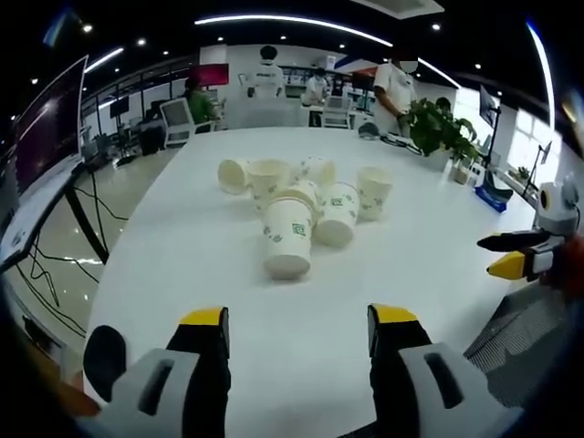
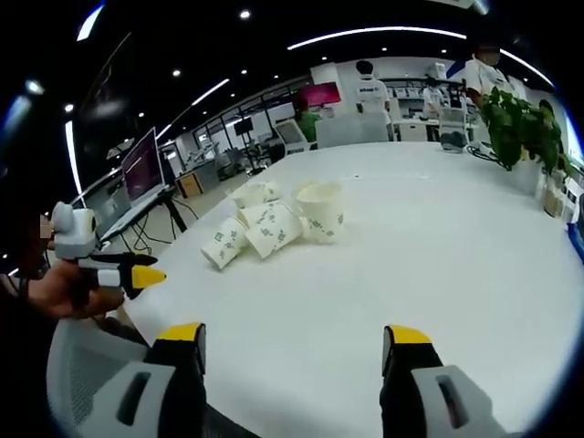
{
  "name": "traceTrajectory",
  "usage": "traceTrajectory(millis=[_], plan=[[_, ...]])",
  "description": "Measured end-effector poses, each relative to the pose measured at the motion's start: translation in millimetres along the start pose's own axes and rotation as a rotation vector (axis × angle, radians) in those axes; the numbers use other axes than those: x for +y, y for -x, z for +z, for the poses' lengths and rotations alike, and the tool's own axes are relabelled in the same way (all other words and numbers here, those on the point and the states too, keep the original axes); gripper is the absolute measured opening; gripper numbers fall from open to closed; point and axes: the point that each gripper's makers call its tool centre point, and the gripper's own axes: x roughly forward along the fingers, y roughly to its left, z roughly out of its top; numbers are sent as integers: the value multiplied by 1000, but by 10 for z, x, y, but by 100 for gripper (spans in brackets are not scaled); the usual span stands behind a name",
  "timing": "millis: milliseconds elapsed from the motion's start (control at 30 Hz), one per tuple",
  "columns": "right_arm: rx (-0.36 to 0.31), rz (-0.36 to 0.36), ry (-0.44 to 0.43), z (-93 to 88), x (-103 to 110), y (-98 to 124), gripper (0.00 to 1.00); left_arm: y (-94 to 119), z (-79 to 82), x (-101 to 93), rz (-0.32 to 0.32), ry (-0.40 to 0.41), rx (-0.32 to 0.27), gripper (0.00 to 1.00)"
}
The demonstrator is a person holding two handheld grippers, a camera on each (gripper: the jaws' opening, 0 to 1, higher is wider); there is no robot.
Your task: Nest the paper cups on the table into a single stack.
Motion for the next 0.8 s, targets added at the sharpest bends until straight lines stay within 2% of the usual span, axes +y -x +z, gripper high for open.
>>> traceTrajectory(millis=[100,333,467,633,800], plan=[[3,11,7,62,-24,-7,78,1,2,-5,2,-6,0,60],[-42,12,5,388,-169,-91,76,4,-9,-8,0,0,2,59],[-47,24,37,541,-279,-212,75,8,-6,-14,-2,5,1,57],[-41,52,110,741,-240,-325,74,10,3,1,-1,14,-4,56],[18,113,264,939,-142,-494,71,16,14,26,6,24,-14,55]])
